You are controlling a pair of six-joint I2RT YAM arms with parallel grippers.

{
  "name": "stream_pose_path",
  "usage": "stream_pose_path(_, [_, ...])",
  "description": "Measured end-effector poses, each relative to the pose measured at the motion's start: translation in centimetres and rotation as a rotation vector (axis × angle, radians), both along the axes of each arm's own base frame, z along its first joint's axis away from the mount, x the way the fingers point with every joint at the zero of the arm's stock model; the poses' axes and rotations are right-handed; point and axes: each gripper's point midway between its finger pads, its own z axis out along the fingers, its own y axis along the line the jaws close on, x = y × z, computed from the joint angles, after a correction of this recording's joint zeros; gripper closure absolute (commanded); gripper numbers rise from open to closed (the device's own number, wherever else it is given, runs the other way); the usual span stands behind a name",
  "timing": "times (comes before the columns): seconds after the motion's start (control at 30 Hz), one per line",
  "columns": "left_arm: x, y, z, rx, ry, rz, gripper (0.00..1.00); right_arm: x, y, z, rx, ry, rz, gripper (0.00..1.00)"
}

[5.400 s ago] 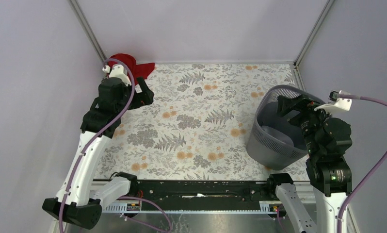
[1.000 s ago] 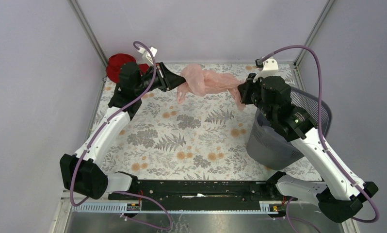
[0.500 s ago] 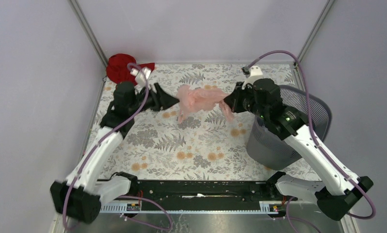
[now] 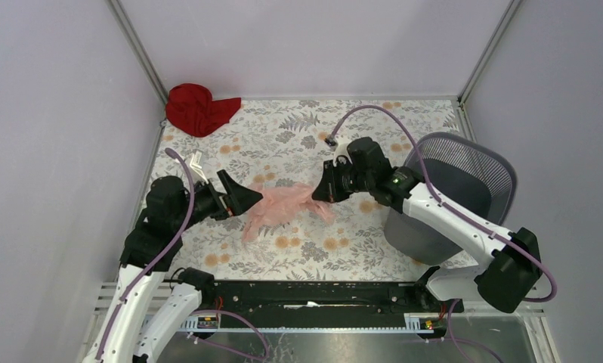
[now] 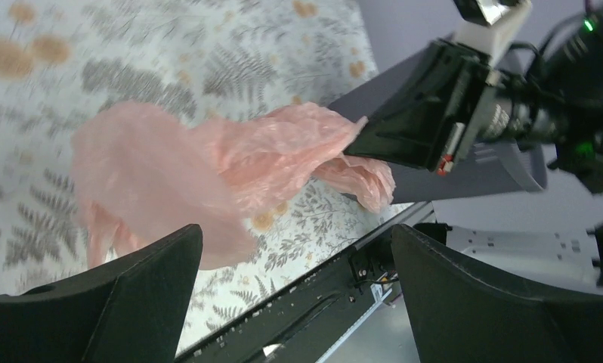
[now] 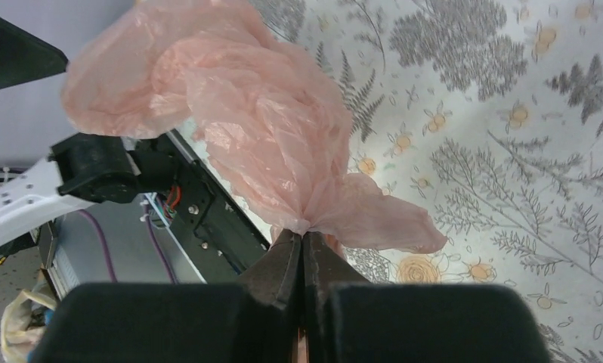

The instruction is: Put the trash bags into the trash bin

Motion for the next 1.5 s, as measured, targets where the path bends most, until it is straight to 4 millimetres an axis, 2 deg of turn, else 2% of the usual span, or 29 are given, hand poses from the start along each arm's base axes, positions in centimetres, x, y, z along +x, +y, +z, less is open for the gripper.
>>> stream_pose_path(0.13, [1.0, 0.9, -4.1, 0.023, 0.196, 0.116, 0.07, -0.4, -0.1, -3.7, -0.014, 0.067, -0.025, 0.95])
stream_pose_path(0.3, [2.0, 1.2, -8.5, 0.062, 0.373, 0.188, 0.19, 0.0, 0.6, -5.6, 0.006, 0.066, -0.032, 0.89])
stream_pose_path(0.43, [2.5, 1.0, -10.1, 0.084, 0.433, 0.188, 0.2, 0.1, 1.2, -5.5, 0.026, 0.045, -0.022, 0.88])
stream_pose_path(0.53, [2.9, 0.9, -11.2, 0.101, 0.455, 0.189, 0.3, 0.4, 1.5, -5.0, 0.046, 0.022, -0.019, 0.87])
stream_pose_path(0.67, [3.5, 1.4, -12.4, 0.15, 0.465, 0.21, 0.33, 0.4, 1.5, -5.2, 0.039, 0.004, -0.004, 0.87])
stream_pose_path(0.73, [4.0, 1.5, -12.8, 0.171, 0.464, 0.216, 0.32, 0.3, 1.5, -5.2, 0.037, -0.004, 0.002, 0.87])
stream_pose_path(0.87, [5.2, 1.6, -13.6, 0.217, 0.469, 0.215, 0.21, -1.2, 0.9, -5.9, 0.053, -0.011, 0.028, 0.88])
stream_pose_path(0.97, [5.8, 1.6, -13.9, 0.237, 0.47, 0.212, 0.21, -1.9, 0.6, -6.1, 0.051, -0.011, 0.049, 0.88])
stream_pose_path(1.03, [6.3, 1.4, -14.0, 0.234, 0.461, 0.207, 0.32, -2.0, 0.6, -6.0, 0.053, -0.019, 0.059, 0.88])
stream_pose_path(1.07, [6.6, 1.1, -13.9, 0.224, 0.455, 0.2, 0.45, -2.0, 0.6, -5.9, 0.057, -0.023, 0.064, 0.88])
stream_pose_path(1.1, [6.9, 0.8, -13.8, 0.209, 0.449, 0.193, 0.69, -2.2, 0.5, -5.9, 0.062, -0.029, 0.07, 0.88])
stream_pose_path(1.13, [7.2, 0.5, -13.7, 0.195, 0.444, 0.185, 0.86, -2.3, 0.4, -5.9, 0.063, -0.031, 0.072, 0.87])
stream_pose_path(1.17, [7.5, 0.1, -13.7, 0.181, 0.444, 0.177, 0.96, -2.5, 0.3, -5.9, 0.062, -0.033, 0.073, 0.84])
stream_pose_path(1.2, [7.7, -0.1, -13.8, 0.181, 0.442, 0.163, 1.0, -2.6, 0.1, -6.0, 0.059, -0.035, 0.076, 0.79])
stream_pose_path(1.23, [7.8, -0.2, -14.0, 0.181, 0.448, 0.155, 1.0, -2.6, 0.1, -6.0, 0.056, -0.04, 0.079, 0.75])
stream_pose_path(1.3, [7.6, -0.2, -14.4, 0.195, 0.461, 0.145, 1.0, -2.6, -0.1, -6.2, 0.034, -0.046, 0.089, 0.72])
stream_pose_path(1.33, [7.4, -0.2, -14.4, 0.205, 0.464, 0.139, 1.0, -2.6, -0.3, -6.3, 0.021, -0.051, 0.092, 0.74])
stream_pose_path(1.4, [7.1, 0.0, -13.3, 0.223, 0.444, 0.123, 1.0, -2.2, -0.9, -6.6, -0.032, -0.075, 0.082, 0.85])
stream_pose_path(1.47, [7.3, 0.2, -10.3, 0.234, 0.365, 0.112, 1.0, -1.1, -2.1, -6.8, -0.115, -0.115, 0.039, 0.97])
stream_pose_path(1.5, [7.4, 0.5, -8.6, 0.234, 0.319, 0.119, 1.0, -0.3, -2.8, -6.8, -0.163, -0.141, 0.007, 1.0])
